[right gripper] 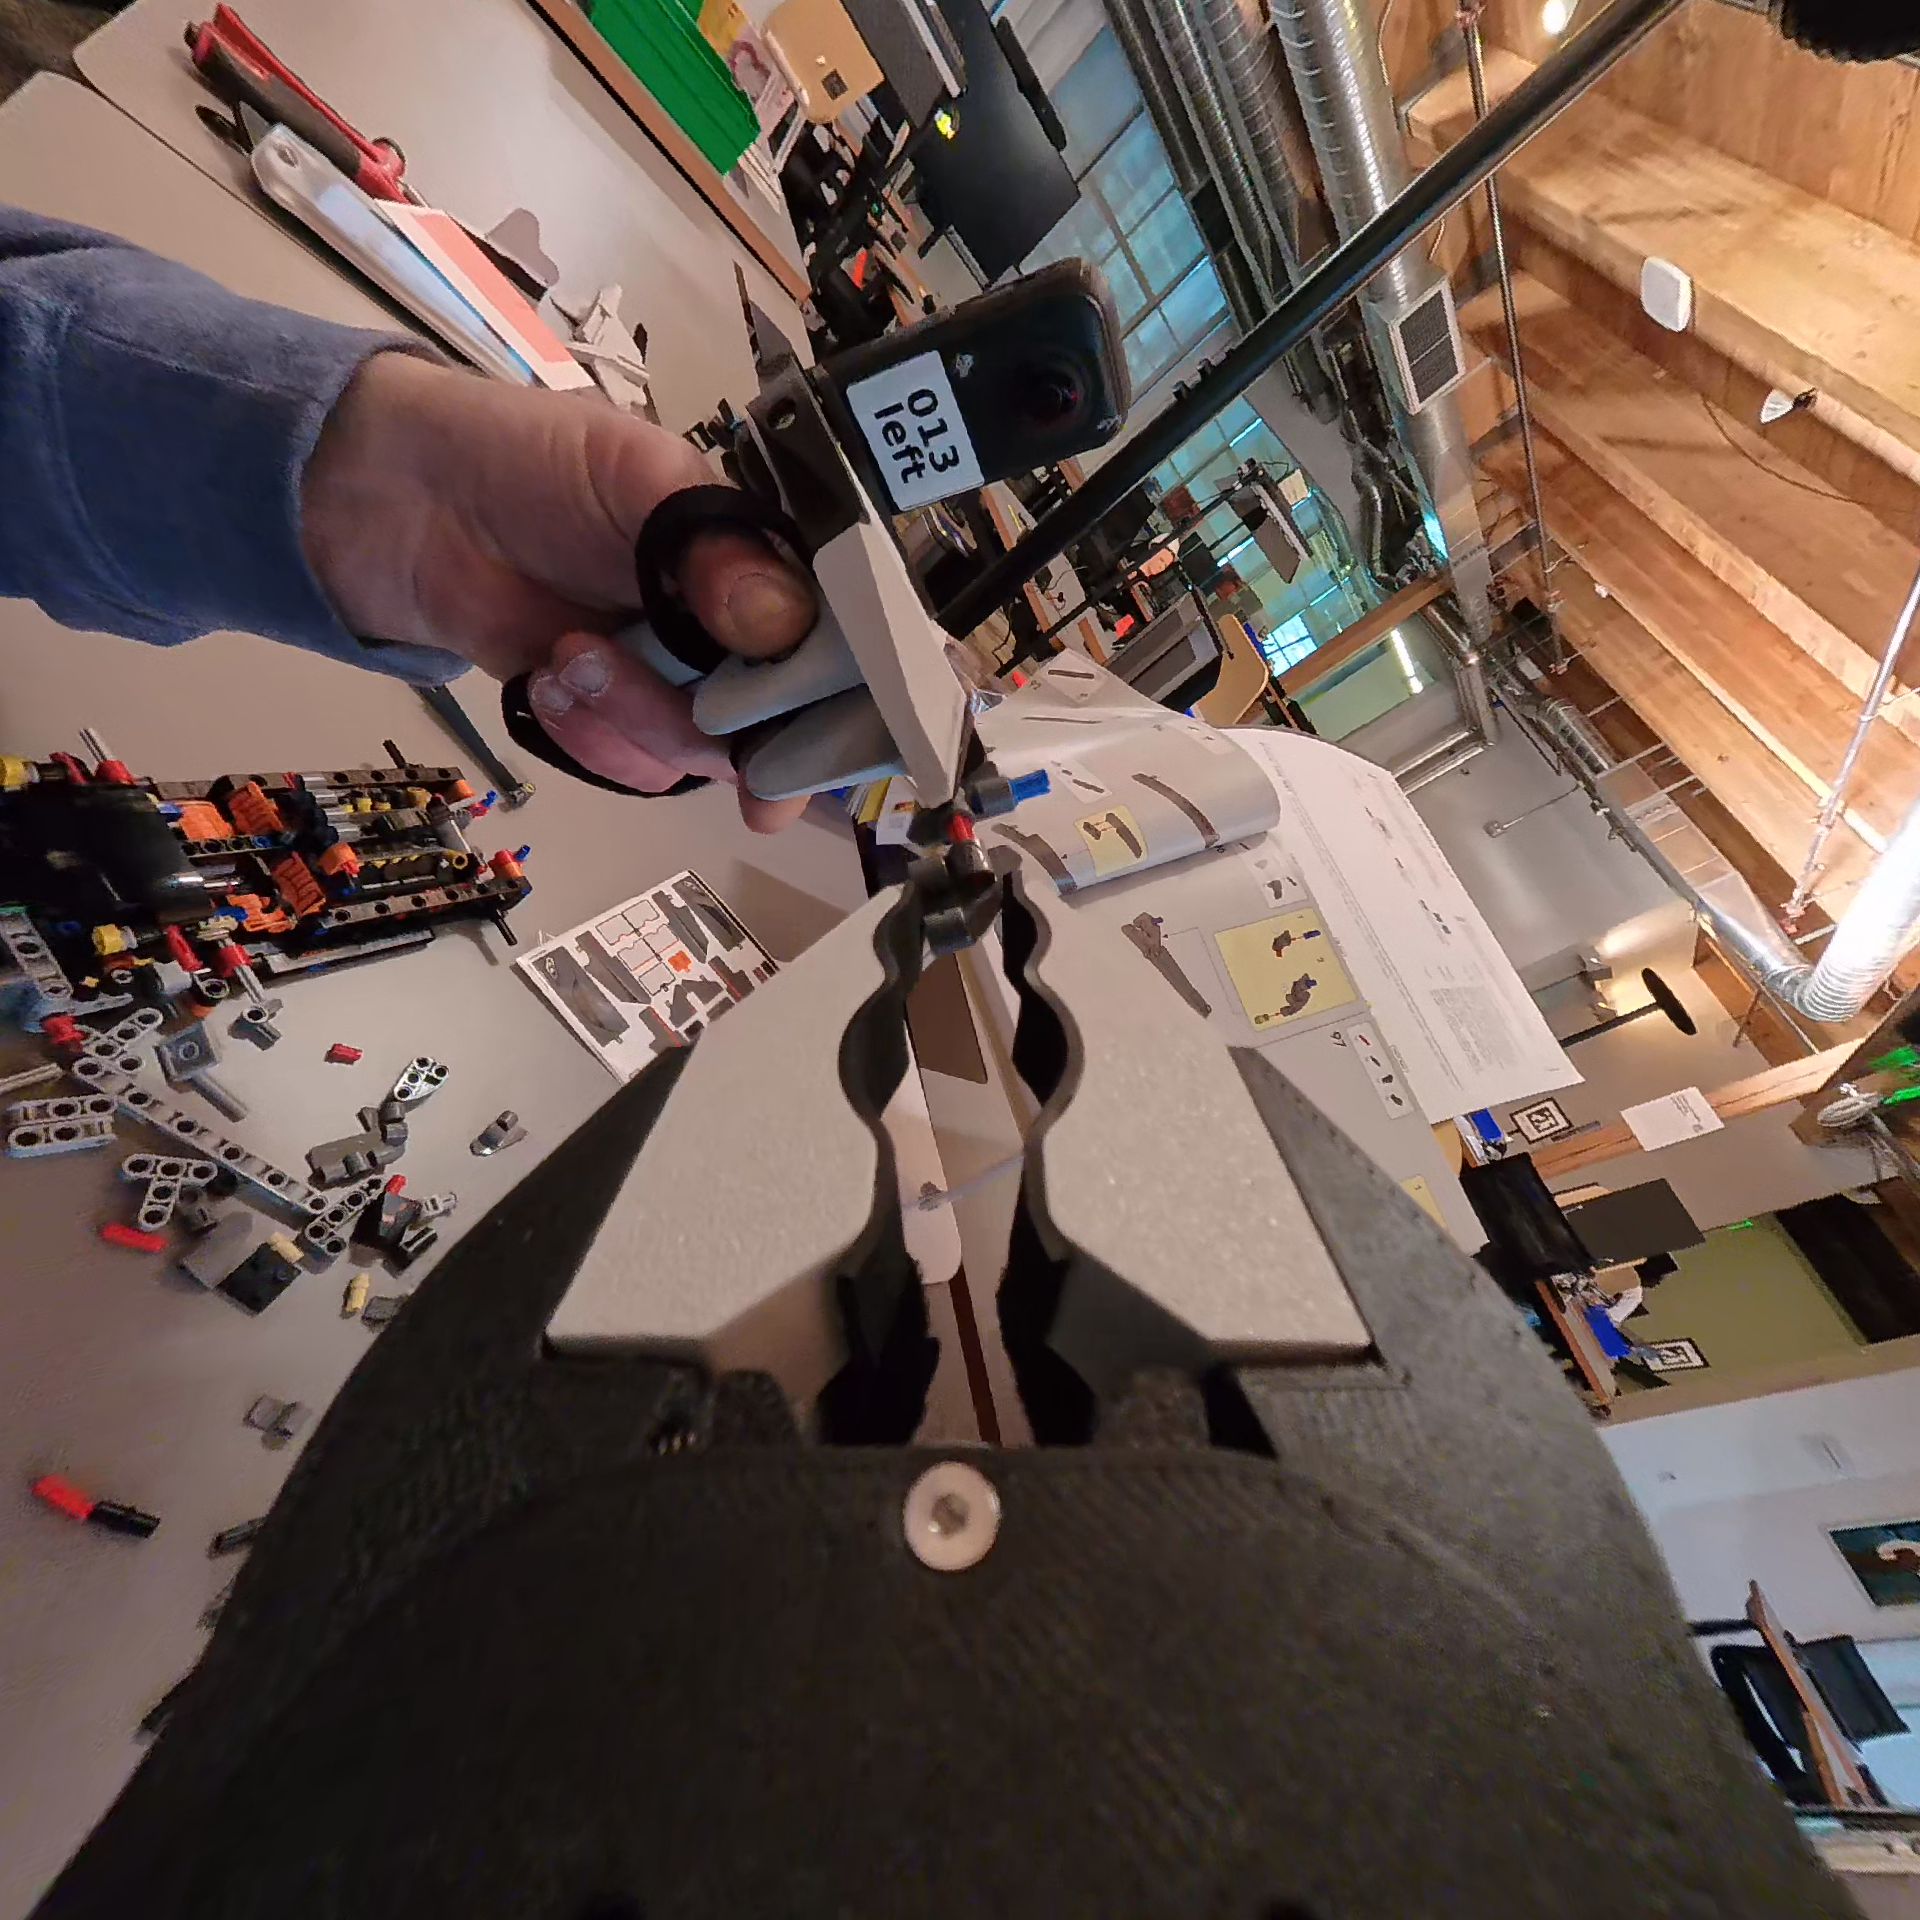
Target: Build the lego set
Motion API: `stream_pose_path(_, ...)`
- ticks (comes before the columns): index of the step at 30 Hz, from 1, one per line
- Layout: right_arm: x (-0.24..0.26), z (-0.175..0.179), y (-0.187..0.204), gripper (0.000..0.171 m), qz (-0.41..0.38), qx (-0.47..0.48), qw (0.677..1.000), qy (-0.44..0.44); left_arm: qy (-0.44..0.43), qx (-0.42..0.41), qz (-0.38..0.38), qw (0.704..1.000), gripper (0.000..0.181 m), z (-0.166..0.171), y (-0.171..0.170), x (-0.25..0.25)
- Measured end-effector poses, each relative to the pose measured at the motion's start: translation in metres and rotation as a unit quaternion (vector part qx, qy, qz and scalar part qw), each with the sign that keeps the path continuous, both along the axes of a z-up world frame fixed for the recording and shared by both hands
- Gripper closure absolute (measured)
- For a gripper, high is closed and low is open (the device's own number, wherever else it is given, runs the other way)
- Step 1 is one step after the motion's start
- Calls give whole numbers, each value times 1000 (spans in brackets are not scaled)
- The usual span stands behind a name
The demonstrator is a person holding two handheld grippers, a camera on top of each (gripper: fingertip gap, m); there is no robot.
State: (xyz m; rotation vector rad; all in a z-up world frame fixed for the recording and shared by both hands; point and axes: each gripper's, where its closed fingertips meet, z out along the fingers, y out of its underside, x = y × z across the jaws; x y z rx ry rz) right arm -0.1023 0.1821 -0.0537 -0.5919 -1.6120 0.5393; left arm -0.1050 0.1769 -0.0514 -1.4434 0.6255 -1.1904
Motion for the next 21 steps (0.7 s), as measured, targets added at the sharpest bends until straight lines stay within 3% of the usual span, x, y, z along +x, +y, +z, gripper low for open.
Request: stream_pose_path(21, -5, -9, 6, 160, -54, 49, 997, -12, 28, -8, 24, 999, 177, -8, 7, -4)
